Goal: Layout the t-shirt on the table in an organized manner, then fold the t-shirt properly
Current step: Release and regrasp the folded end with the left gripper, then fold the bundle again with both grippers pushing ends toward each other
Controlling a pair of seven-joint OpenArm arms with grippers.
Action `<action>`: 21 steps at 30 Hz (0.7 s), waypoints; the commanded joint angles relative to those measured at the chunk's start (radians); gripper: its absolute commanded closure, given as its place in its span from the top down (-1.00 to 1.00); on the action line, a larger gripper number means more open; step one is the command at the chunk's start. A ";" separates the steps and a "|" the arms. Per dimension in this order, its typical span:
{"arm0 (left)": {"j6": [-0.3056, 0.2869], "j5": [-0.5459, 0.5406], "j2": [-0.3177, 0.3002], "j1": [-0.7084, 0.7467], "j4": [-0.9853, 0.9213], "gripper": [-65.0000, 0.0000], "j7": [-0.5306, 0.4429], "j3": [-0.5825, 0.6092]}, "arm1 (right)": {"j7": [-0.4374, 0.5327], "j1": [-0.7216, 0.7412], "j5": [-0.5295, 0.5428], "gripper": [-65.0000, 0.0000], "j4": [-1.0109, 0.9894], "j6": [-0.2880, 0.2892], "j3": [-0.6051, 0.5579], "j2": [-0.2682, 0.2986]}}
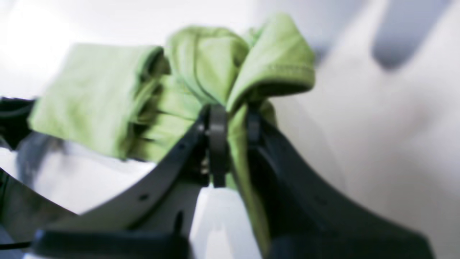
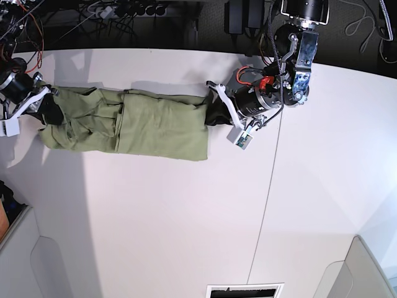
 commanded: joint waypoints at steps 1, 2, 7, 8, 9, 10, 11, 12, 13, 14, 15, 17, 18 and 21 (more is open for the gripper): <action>0.000 0.008 0.003 -0.003 0.006 -1.00 0.021 0.027 | 0.017 0.008 0.027 -1.00 0.041 0.004 0.004 -0.001; 0.000 0.008 0.003 -0.003 0.006 -1.00 0.021 0.048 | 0.017 0.008 0.029 -1.00 0.065 0.004 0.003 -0.018; 0.035 0.010 0.008 -0.002 0.006 -1.00 0.021 0.147 | 0.031 0.009 0.024 -1.00 0.159 0.004 -0.031 -0.100; 0.034 0.010 0.011 -0.003 0.006 -1.00 0.021 0.158 | 0.040 0.009 0.019 -1.00 0.164 0.004 -0.048 -0.111; 0.035 0.010 0.014 -0.003 0.006 -1.00 0.021 0.167 | 0.048 0.009 0.013 -1.00 0.164 0.005 -0.071 -0.117; 0.035 0.010 0.017 -0.003 0.006 -1.00 0.021 0.172 | 0.056 0.011 -0.001 -1.00 0.164 0.005 -0.095 -0.125; 0.035 0.010 0.021 -0.002 0.006 -1.00 0.021 0.172 | 0.064 0.011 -0.014 -1.00 0.163 0.004 -0.122 -0.132; 0.035 0.010 0.026 -0.001 0.006 -1.00 0.022 0.172 | 0.071 0.014 -0.024 -1.00 0.163 0.004 -0.152 -0.138; 0.034 0.009 0.029 0.001 0.006 -1.00 0.022 0.172 | 0.079 0.014 -0.034 -1.00 0.163 0.005 -0.182 -0.141; 0.034 0.008 0.032 0.004 0.006 -1.00 0.022 0.172 | 0.087 0.017 -0.044 -1.00 0.163 0.004 -0.215 -0.141; 0.034 0.009 0.036 0.007 0.006 -1.00 0.021 0.172 | 0.093 0.021 -0.062 -1.00 0.163 0.004 -0.246 -0.141; 0.034 0.009 0.042 0.014 0.006 -1.00 0.021 0.172 | 0.109 0.031 -0.091 -1.00 0.163 0.004 -0.306 -0.141; 0.034 0.009 0.042 0.014 0.006 -1.00 0.022 0.172 | 0.116 0.036 -0.106 -1.00 0.163 0.004 -0.335 -0.141; 0.034 0.009 0.041 0.014 0.006 -1.00 0.022 0.172 | 0.126 0.047 -0.182 -1.00 0.159 0.004 -0.416 -0.141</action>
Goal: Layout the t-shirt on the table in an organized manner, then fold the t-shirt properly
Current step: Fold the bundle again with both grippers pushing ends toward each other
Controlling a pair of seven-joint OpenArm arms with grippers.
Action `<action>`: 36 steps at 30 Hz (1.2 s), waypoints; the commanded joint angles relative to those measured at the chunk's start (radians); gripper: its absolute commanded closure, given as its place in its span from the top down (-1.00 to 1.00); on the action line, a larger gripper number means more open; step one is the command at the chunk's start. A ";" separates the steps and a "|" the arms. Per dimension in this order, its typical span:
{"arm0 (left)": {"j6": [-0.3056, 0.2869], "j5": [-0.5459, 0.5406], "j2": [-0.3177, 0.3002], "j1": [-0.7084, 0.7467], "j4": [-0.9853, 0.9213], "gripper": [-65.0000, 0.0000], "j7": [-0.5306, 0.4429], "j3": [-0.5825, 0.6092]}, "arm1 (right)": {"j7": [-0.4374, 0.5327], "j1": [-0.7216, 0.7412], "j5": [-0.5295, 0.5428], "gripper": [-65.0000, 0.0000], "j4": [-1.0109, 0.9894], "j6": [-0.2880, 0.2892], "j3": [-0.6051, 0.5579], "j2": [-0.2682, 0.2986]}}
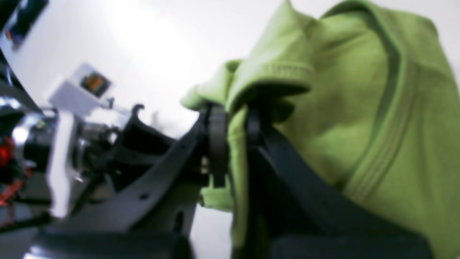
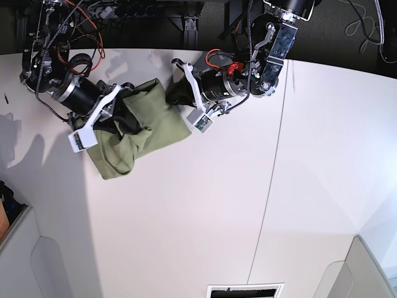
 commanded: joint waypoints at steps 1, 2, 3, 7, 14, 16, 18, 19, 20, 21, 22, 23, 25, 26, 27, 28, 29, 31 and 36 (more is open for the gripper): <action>0.008 0.014 0.002 -0.004 0.006 -1.00 0.024 0.002 | 0.027 0.010 0.004 -1.00 0.015 0.004 -0.021 0.008; 0.008 0.014 0.002 -0.005 0.006 -1.00 0.027 0.002 | 0.027 0.010 -0.015 -1.00 0.015 0.004 -0.043 0.008; 0.008 0.014 0.002 -0.005 0.006 -1.00 0.027 0.002 | 0.027 0.010 -0.029 -0.68 0.015 0.003 -0.064 0.008; 0.008 0.014 0.002 -0.005 0.006 -1.00 0.027 0.002 | 0.043 0.010 -0.047 0.18 0.015 0.003 -0.115 0.008; 0.007 0.013 0.001 -0.005 0.008 -1.00 0.028 -0.026 | 0.062 0.044 -0.035 0.17 0.016 0.003 -0.117 0.008; 0.006 0.010 -0.002 -0.005 0.016 -1.00 0.037 -0.071 | 0.061 0.072 -0.035 0.17 0.016 0.003 -0.117 0.008; -0.024 0.002 -0.002 -0.005 0.044 -1.00 0.077 -0.136 | 0.061 0.106 -0.035 0.17 0.016 0.000 -0.114 0.008; -0.044 -0.009 -0.002 -0.005 0.065 -1.00 0.104 -0.168 | 0.061 0.123 -0.035 0.17 0.016 -0.001 -0.110 0.008; -0.060 -0.026 -0.003 -0.005 0.088 -1.00 0.130 -0.200 | 0.062 0.138 -0.038 0.10 0.016 -0.005 -0.103 0.008; -0.074 -0.055 -0.014 -0.005 0.116 -1.00 0.149 -0.227 | 0.064 0.153 -0.042 -0.09 0.016 -0.010 -0.093 0.008; -0.080 -0.091 -0.032 -0.005 0.147 -1.00 0.154 -0.245 | 0.065 0.169 -0.048 -0.42 0.016 -0.021 -0.081 0.008; -0.080 -0.118 -0.055 -0.005 0.180 -1.00 0.154 -0.259 | 0.066 0.186 -0.061 -0.84 0.016 -0.034 -0.068 0.008; -0.079 -0.152 -0.093 -0.005 0.248 -1.00 0.150 -0.284 | 0.080 0.219 -0.087 -1.00 0.014 -0.034 -0.036 0.008; -0.080 -0.173 -0.109 -0.005 0.280 -1.00 0.150 -0.291 | 0.096 0.233 -0.100 -1.00 0.012 -0.034 -0.021 0.008; -0.080 -0.200 -0.123 -0.005 0.308 -1.00 0.151 -0.293 | 0.108 0.248 -0.117 -1.00 0.005 -0.033 -0.010 0.008; -0.088 -0.232 -0.135 -0.005 0.333 -1.00 0.151 -0.293 | 0.119 0.263 -0.135 -1.00 -0.010 -0.034 -0.005 0.008; -0.096 -0.267 -0.139 -0.004 0.350 -1.00 0.154 -0.290 | 0.132 0.277 -0.152 -1.00 -0.029 -0.034 -0.004 0.008; -0.096 -0.325 -0.138 -0.006 0.364 -1.00 0.154 -0.267 | 0.156 0.309 -0.175 -1.00 -0.092 -0.034 -0.005 0.008; -0.096 -0.296 -0.044 -0.012 0.363 -1.00 0.142 -0.131 | 0.221 0.432 -0.253 -1.00 -0.335 -0.033 -0.005 0.011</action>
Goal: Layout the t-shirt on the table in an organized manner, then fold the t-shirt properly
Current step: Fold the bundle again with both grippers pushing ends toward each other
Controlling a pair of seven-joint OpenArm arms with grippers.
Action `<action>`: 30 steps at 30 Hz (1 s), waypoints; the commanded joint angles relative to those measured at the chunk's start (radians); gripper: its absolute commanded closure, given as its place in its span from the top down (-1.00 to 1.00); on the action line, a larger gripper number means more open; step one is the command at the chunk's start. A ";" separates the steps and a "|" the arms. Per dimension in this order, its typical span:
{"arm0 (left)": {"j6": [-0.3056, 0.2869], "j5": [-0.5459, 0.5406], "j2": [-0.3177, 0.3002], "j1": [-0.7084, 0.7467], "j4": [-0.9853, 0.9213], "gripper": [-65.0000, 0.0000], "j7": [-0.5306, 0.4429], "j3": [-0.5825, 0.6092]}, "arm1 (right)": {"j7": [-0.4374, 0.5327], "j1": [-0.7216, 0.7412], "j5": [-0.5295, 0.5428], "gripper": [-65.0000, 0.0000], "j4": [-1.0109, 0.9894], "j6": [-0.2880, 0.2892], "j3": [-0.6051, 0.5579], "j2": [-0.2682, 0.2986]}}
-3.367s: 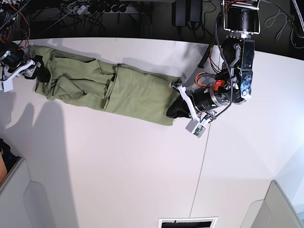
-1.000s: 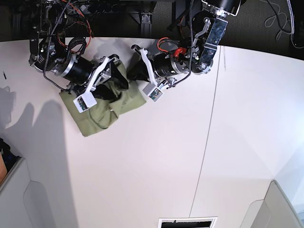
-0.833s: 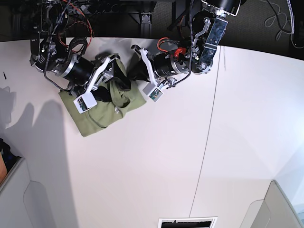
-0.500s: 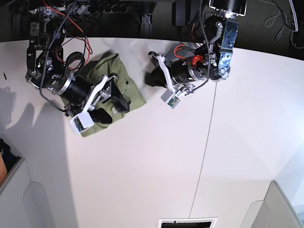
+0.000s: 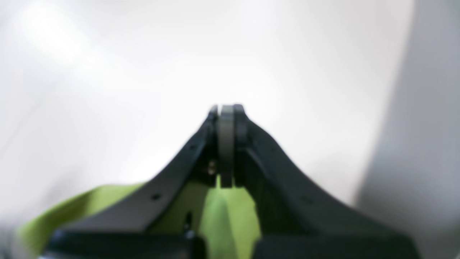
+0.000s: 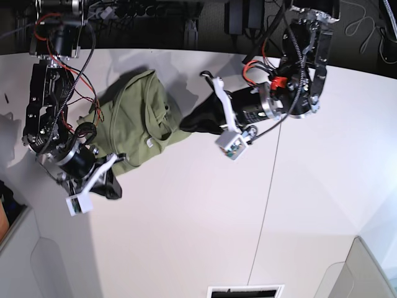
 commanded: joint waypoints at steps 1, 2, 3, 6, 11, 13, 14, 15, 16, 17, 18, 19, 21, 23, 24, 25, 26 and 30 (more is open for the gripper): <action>-0.013 0.002 0.035 -0.013 0.016 -1.00 -0.028 0.031 | 0.039 0.057 0.009 -1.00 -0.030 -0.002 0.003 0.011; -0.013 0.037 0.062 -0.013 0.013 -1.00 -0.037 0.061 | 0.039 0.084 0.008 -1.00 -0.079 -0.002 0.003 0.010; -0.013 0.073 0.085 -0.013 0.002 -1.00 -0.050 0.091 | 0.039 0.108 0.010 -1.00 -0.123 -0.002 0.000 0.010; -0.013 0.174 0.131 -0.013 -0.084 -1.00 -0.113 0.158 | 0.031 0.149 0.013 -1.00 -0.218 0.008 -0.043 0.011; -0.013 0.241 0.141 -0.041 -0.270 -1.00 -0.158 0.160 | -0.033 0.153 0.012 -1.00 -0.256 0.017 -0.174 0.020; -0.013 0.241 0.135 -0.064 -0.320 -1.00 -0.158 0.138 | -0.043 0.146 0.019 -1.00 -0.254 0.016 -0.215 0.042; -0.013 0.243 0.134 -0.075 -0.340 -1.00 -0.157 0.121 | -0.051 0.141 0.033 -1.00 -0.254 0.016 -0.231 0.057; -0.013 0.248 0.132 -0.084 -0.356 -1.00 -0.157 0.100 | -0.068 0.135 0.053 -1.00 -0.254 0.016 -0.241 0.071; -0.013 0.255 0.132 -0.092 -0.368 -1.00 -0.154 0.077 | -0.088 0.127 0.077 -1.00 -0.251 0.016 -0.244 0.087; -0.013 0.263 0.130 -0.097 -0.376 -1.00 -0.154 0.051 | -0.106 0.113 0.105 -1.00 -0.243 0.016 -0.243 0.101; -0.013 0.262 0.124 -0.098 -0.381 -1.00 -0.155 0.027 | -0.122 0.094 0.133 -1.00 -0.227 0.016 -0.243 0.117; -0.013 0.256 0.112 -0.101 -0.385 -1.00 -0.155 0.011 | -0.137 0.071 0.159 -1.00 -0.208 0.016 -0.242 0.131; -0.013 0.249 0.079 -0.118 -0.400 -1.00 -0.156 -0.005 | -0.156 0.015 0.203 -1.00 -0.155 0.016 -0.242 0.150; -0.013 0.250 0.054 -0.150 -0.421 -1.00 -0.166 -0.006 | -0.161 -0.046 0.230 -1.00 -0.094 0.016 -0.242 0.155; -0.013 0.250 0.050 -0.169 -0.431 -1.00 -0.170 -0.006 | -0.160 -0.076 0.241 -1.00 -0.062 0.016 -0.242 0.155; -0.013 0.249 0.051 -0.190 -0.441 -1.00 -0.170 -0.006 | -0.161 -0.106 0.252 -1.00 -0.033 0.016 -0.242 0.155; -0.013 0.250 0.054 -0.211 -0.451 -1.00 -0.170 -0.006 | -0.160 -0.134 0.261 -1.00 -0.005 0.016 -0.242 0.154; -0.013 0.248 0.054 -0.278 -0.477 -1.00 -0.164 -0.006 | -0.158 -0.225 0.262 -1.00 0.100 0.016 -0.241 0.144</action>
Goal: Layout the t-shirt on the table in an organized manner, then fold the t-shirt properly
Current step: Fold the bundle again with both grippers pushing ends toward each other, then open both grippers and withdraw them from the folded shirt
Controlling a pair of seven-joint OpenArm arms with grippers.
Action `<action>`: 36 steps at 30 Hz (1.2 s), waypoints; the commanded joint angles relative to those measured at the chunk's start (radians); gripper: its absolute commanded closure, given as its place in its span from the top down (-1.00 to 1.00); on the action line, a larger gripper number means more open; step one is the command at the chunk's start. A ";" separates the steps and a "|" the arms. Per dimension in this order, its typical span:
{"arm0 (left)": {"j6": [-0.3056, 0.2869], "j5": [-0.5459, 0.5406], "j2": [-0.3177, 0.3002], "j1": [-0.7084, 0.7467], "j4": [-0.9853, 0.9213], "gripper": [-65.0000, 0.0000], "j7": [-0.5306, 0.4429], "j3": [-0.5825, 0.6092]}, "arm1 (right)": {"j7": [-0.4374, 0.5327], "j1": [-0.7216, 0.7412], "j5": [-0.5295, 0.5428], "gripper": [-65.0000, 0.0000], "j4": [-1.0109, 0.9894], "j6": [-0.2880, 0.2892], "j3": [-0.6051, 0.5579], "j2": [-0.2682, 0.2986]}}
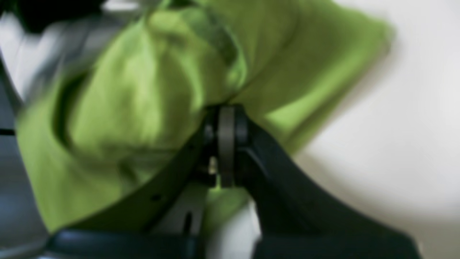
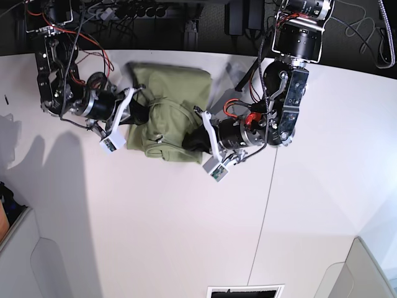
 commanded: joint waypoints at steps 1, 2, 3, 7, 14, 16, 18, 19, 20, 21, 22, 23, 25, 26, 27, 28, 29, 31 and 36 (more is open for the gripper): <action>-0.006 -0.021 -0.005 -0.028 0.013 -1.00 -0.010 0.000 | 0.021 0.003 0.012 -1.00 0.042 0.006 0.007 -0.003; -0.006 -0.023 -0.014 -0.034 0.013 -1.00 0.000 0.000 | 0.023 -0.008 0.007 -1.00 0.060 0.006 0.009 -0.008; -0.006 -0.029 -0.024 -0.037 0.013 -1.00 0.007 0.000 | 0.024 -0.014 0.003 -1.00 0.076 0.006 0.013 -0.014; -0.006 -0.129 -0.085 -0.037 0.037 -1.00 0.058 0.000 | 0.027 -0.010 -0.015 -1.00 0.096 0.006 0.056 -0.046; -0.006 -0.285 -0.171 -0.016 0.175 -1.00 0.140 0.000 | 0.023 0.000 -0.018 -1.00 0.096 0.004 0.206 -0.047; -0.006 -0.303 -0.193 0.008 0.212 -1.00 0.159 0.000 | 0.024 0.000 -0.018 -1.00 0.096 0.004 0.234 -0.047; -0.006 -0.308 -0.218 0.040 0.232 -1.00 0.159 0.000 | 0.023 0.000 -0.021 -1.00 0.095 0.004 0.240 -0.047; -0.006 -0.308 -0.224 0.057 0.237 -1.00 0.159 -0.002 | 0.023 0.000 -0.024 -1.00 0.092 0.004 0.238 -0.048; -0.006 -0.308 -0.228 0.072 0.238 -1.00 0.159 -0.005 | 0.023 0.000 -0.029 -1.00 0.087 0.004 0.236 -0.047; -0.006 -0.307 -0.228 0.087 0.238 -1.00 0.159 -0.011 | 0.024 0.000 -0.030 -1.00 0.080 0.004 0.235 -0.048; -0.006 -0.308 -0.228 0.100 0.238 -1.00 0.159 -0.021 | 0.024 0.000 -0.029 -1.00 0.071 0.004 0.235 -0.048; -0.006 -0.308 -0.228 0.111 0.238 -1.00 0.158 -0.031 | 0.024 0.000 -0.028 -1.00 0.061 0.004 0.235 -0.048; -0.006 -0.308 -0.228 0.135 0.238 -1.00 0.157 -0.061 | 0.024 0.000 -0.023 -1.00 0.043 0.004 0.235 -0.048; -0.006 -0.308 -0.228 0.150 0.238 -1.00 0.158 -0.081 | 0.023 -0.003 -0.011 -1.00 0.036 0.004 0.235 -0.048; -0.006 -0.308 -0.229 0.165 0.238 -1.00 0.158 -0.105 | 0.023 -0.006 0.003 -1.00 0.033 0.004 0.235 -0.048; -0.006 -0.308 -0.229 0.182 0.239 -1.00 0.160 -0.132 | 0.023 -0.008 0.018 -1.00 0.033 0.006 0.233 -0.050; -0.006 -0.309 -0.231 0.200 0.240 -1.00 0.160 -0.160 | 0.019 -0.009 0.027 -1.00 0.033 0.007 0.231 -0.055; -0.006 -0.315 -0.230 0.238 0.252 -1.00 0.167 -0.227 | 0.012 -0.008 0.027 -1.00 0.033 0.007 0.218 -0.072; -0.006 -0.407 -0.230 0.338 0.332 -1.00 0.225 -0.377 | -0.003 -0.008 0.019 -1.00 0.033 0.007 0.147 -0.109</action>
